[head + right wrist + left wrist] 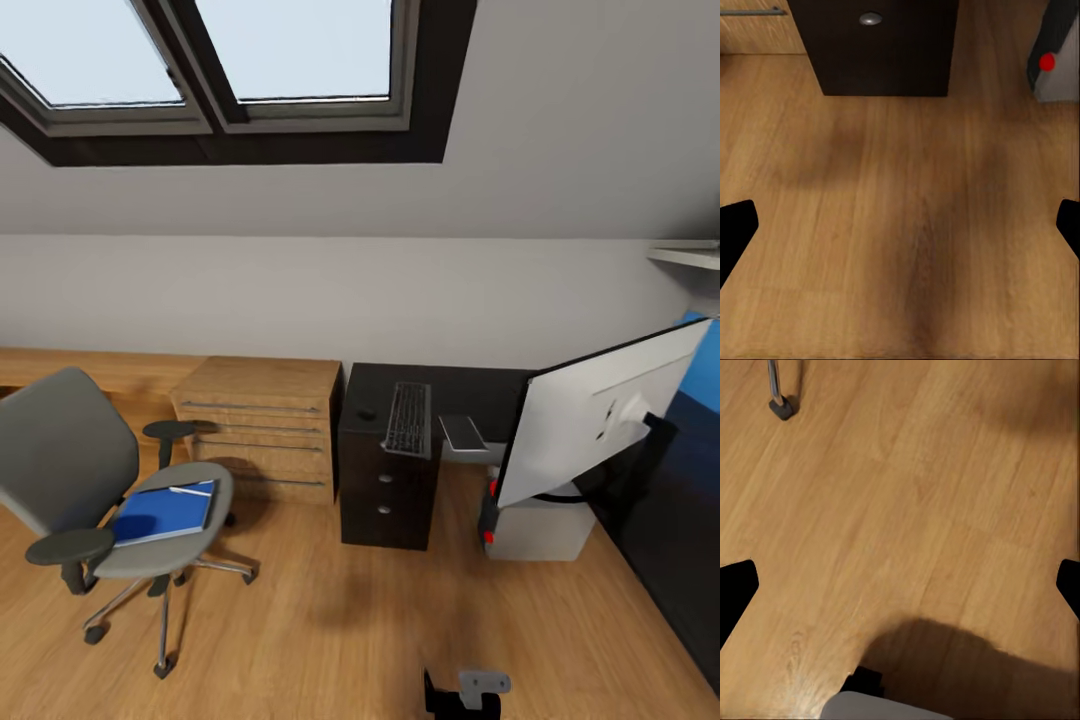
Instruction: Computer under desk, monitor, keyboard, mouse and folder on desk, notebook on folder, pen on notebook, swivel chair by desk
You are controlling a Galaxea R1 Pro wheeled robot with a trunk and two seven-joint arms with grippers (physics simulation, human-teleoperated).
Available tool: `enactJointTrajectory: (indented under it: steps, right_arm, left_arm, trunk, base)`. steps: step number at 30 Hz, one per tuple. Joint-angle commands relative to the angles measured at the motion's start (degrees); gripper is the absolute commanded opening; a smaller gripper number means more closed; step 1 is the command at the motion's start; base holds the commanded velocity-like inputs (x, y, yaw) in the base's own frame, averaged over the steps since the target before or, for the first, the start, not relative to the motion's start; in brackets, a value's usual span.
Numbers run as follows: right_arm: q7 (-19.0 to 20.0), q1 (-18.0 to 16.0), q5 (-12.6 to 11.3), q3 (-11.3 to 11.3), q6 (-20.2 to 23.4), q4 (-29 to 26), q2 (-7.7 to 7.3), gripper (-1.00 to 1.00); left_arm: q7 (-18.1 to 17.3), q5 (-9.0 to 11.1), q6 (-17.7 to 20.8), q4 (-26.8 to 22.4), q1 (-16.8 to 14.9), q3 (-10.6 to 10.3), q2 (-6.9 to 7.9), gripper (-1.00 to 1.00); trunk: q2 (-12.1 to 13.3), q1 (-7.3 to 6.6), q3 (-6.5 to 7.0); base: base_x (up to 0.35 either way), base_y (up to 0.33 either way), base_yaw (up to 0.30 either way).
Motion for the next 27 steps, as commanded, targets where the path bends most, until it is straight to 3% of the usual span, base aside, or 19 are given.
enactJointTrajectory:
  steps: [1,10,14,15,23,26,27]
  right_arm:
    - [-0.19,-0.06,-0.25,0.31,-0.21,0.11,0.02,1.00]
    - [-0.25,-0.07,-0.25,0.29,-0.21,0.11,-0.06,1.00]
    - [-0.34,-0.12,-0.25,0.35,-0.30,-1.35,-0.28,1.00]
    - [-0.45,-0.14,-0.49,0.20,-0.04,-9.22,-0.25,1.00]
    - [-0.59,-0.14,-0.93,-0.15,2.11,-22.30,-0.23,1.00]
    - [-0.65,-0.12,-0.98,-0.18,5.98,-27.29,-0.16,1.00]
    - [-0.67,-0.08,-1.00,-0.19,10.25,-31.30,-0.13,1.00]
  left_arm:
    - [0.39,0.59,-0.26,-0.01,-0.03,-0.30,0.07,1.00]
    - [0.39,0.59,-0.26,-0.02,-0.03,-0.28,0.18,1.00]
    - [0.39,0.59,-0.42,-0.02,-0.03,-0.27,0.71,1.00]
    - [0.39,0.59,-0.43,-0.02,-0.03,-0.27,0.77,1.00]
    - [0.39,0.59,-0.91,-0.02,-0.03,-0.27,1.21,1.00]
    - [0.39,0.59,-0.98,-0.02,-0.03,-0.27,1.34,1.00]
    - [0.39,0.59,-1.02,-0.02,-0.03,-0.27,1.39,1.00]
  trunk:
    - [-0.05,-0.02,-0.07]
    - [-0.05,-0.02,-0.07]
    - [-0.05,-0.02,-0.07]
    - [-0.05,-0.02,-0.07]
    - [-0.05,-0.02,-0.07]
    - [-0.05,-0.02,-0.07]
    - [-0.05,-0.02,-0.07]
  base:
    - [-0.248,-0.247,0.000]
    - [-0.217,-0.276,0.000]
    - [-0.024,-0.037,0.000]
    - [-0.003,-0.004,0.000]
    - [-0.001,-0.001,0.000]
    - [0.000,0.000,0.000]
    - [0.000,0.000,0.000]
